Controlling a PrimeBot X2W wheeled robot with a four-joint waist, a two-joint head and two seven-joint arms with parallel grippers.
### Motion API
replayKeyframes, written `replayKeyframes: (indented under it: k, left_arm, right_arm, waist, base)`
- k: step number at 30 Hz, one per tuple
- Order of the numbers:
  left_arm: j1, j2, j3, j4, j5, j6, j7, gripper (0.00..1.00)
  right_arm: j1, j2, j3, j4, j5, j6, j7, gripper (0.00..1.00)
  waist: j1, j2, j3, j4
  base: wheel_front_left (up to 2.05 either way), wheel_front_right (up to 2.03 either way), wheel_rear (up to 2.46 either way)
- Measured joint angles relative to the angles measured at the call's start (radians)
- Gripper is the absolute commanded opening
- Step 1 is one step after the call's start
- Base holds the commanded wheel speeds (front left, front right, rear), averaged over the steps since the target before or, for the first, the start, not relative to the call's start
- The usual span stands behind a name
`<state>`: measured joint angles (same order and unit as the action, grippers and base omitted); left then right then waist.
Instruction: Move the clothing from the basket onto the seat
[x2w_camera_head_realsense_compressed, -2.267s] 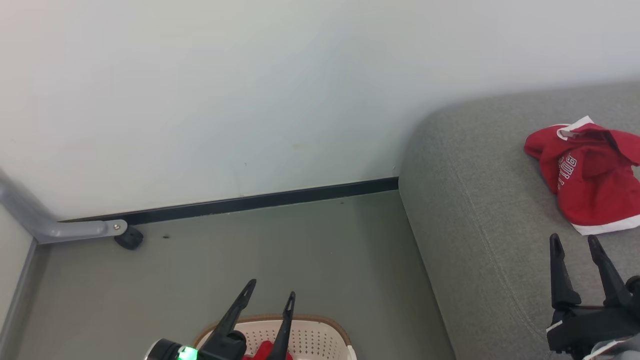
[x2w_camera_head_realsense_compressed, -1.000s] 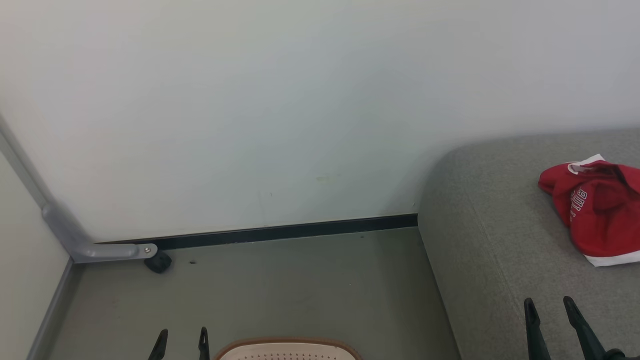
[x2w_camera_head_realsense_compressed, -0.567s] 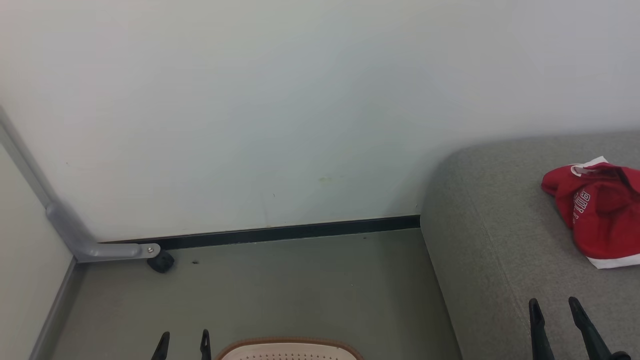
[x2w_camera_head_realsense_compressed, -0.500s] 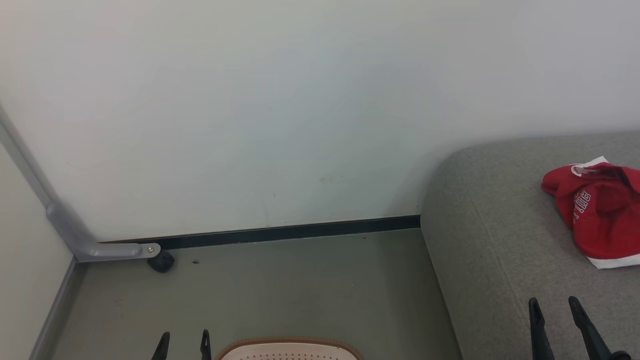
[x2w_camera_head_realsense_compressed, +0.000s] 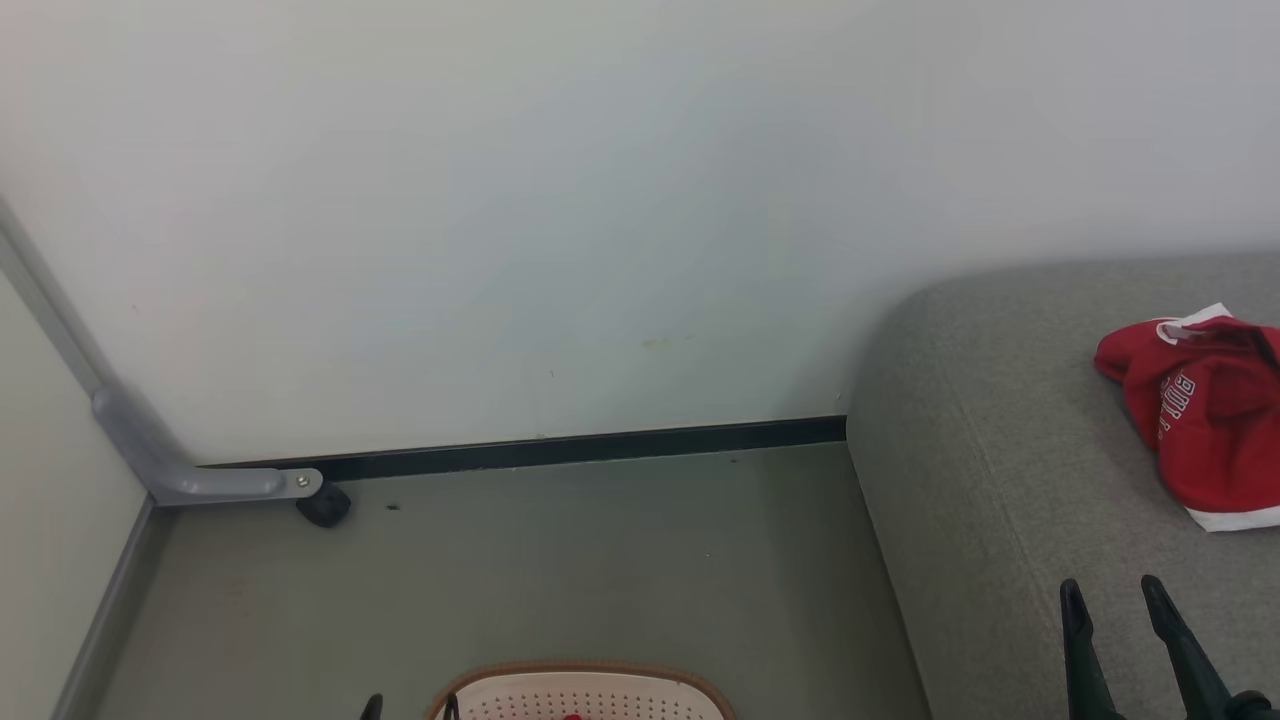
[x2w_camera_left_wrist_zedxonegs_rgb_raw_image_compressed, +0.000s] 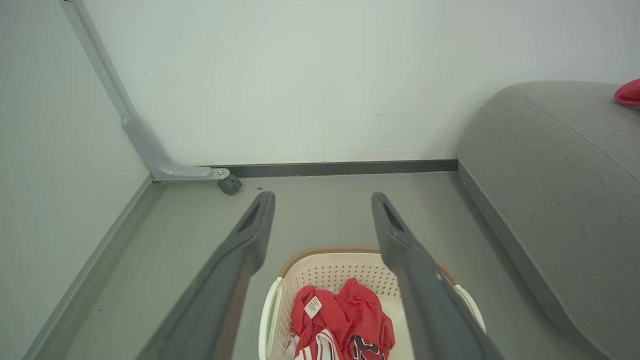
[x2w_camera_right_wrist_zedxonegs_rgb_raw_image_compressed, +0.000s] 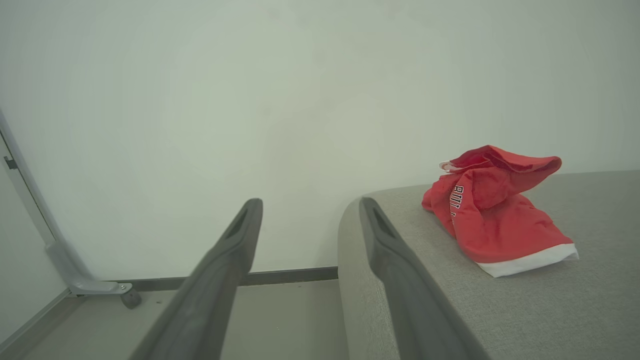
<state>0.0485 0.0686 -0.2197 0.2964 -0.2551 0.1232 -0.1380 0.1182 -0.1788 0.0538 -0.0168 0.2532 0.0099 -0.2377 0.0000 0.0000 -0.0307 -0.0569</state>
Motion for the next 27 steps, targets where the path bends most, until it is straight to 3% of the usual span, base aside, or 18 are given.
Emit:
replayKeyframes:
  k: [19,27]
  left_arm:
    - [-0.179,-0.017,-0.180,0.263,-0.002,-0.002,0.067,1.00]
    - [-0.320,-0.021,-0.289,0.327,-0.072,0.000,0.085,1.00]
  right_arm:
    - [-0.049,-0.051,-0.033,-0.151,0.001,0.000,0.044,1.00]
    - [-0.092,-0.068,-0.043,-0.212,0.008,0.008,0.071,1.00]
  waist:
    - [0.0001,0.0001,0.157,-0.001]
    - [0.0002,0.0001,0.268,-0.008]
  base:
    - [0.00,0.00,0.00]
    - [0.00,0.00,0.00]
